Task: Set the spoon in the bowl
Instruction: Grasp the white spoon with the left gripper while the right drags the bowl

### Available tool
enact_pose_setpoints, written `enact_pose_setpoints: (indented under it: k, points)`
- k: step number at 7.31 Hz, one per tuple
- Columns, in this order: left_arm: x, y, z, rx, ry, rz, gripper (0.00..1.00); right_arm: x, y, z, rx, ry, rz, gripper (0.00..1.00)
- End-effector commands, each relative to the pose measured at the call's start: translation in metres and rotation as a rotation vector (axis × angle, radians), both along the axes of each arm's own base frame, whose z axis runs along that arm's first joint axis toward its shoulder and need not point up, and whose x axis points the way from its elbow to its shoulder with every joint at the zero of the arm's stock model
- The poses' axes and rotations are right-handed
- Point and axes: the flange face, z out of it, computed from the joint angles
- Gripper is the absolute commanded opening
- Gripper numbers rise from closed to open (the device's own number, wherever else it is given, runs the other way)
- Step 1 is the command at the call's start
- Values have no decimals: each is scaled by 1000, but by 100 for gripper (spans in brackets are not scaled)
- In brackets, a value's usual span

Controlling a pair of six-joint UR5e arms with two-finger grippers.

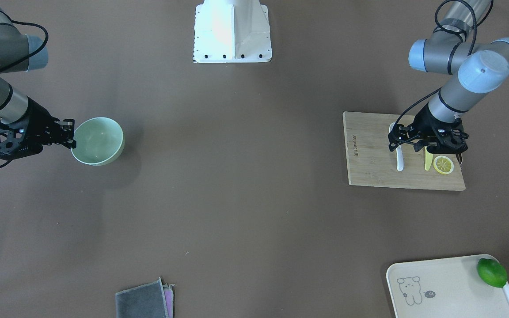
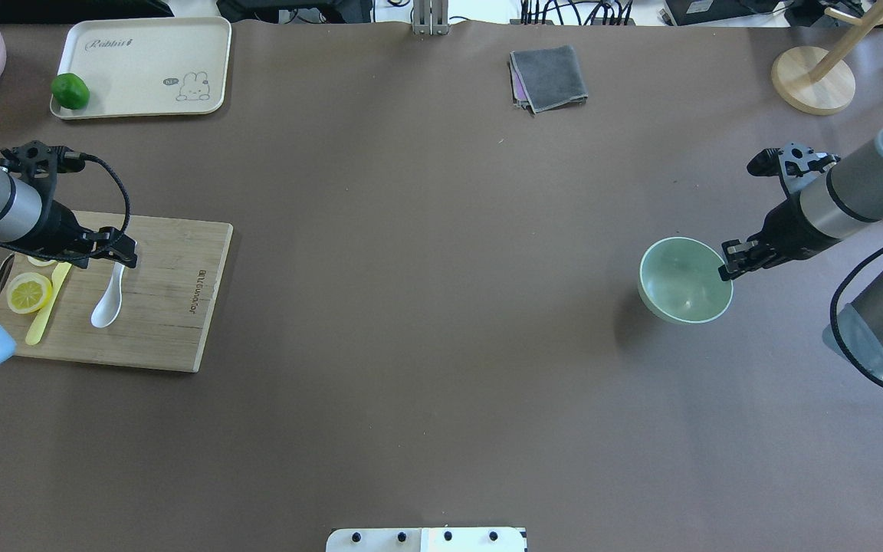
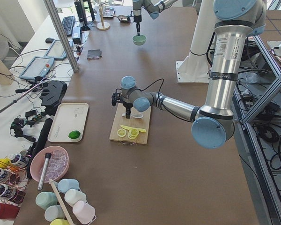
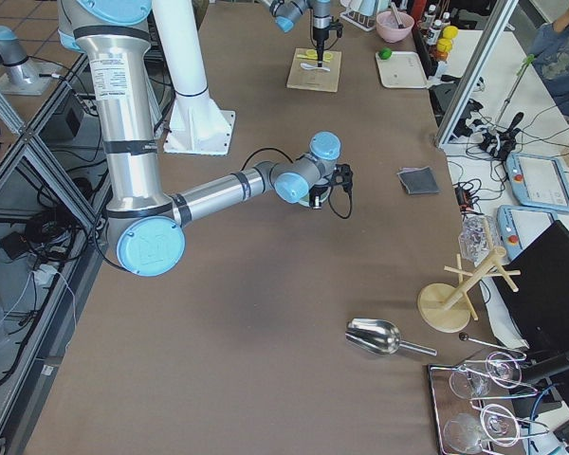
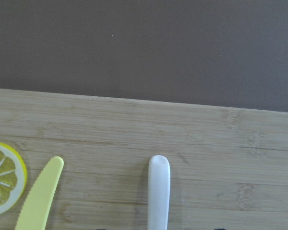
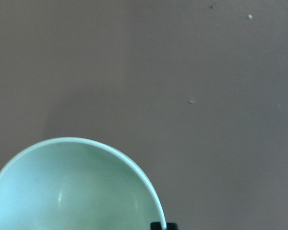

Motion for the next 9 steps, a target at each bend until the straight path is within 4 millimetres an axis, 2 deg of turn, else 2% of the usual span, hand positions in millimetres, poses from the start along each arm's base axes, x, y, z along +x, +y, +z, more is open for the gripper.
enact_pose_setpoints:
  k: [1, 2, 3, 5, 7, 9]
  points:
    - [3, 2, 2, -3, -1, 5, 54, -70, 6, -80, -98, -68, 56, 0]
    - [6, 2, 0, -1, 1, 10, 52, -108, 19, -110, -116, -79, 78, 0]
    - [12, 1, 0, -2, 0, 16, 52, -137, 34, -130, -122, -86, 86, 0]
    - [15, 1, 3, -3, -4, 21, 48, -185, 63, -157, -133, -93, 100, 0]
    - [16, 2, 5, -7, -7, 22, 42, -215, 81, -175, -136, -94, 111, 0]
    - [15, 2, 7, -9, -9, 22, 30, -230, 86, -190, -141, -79, 122, 0]
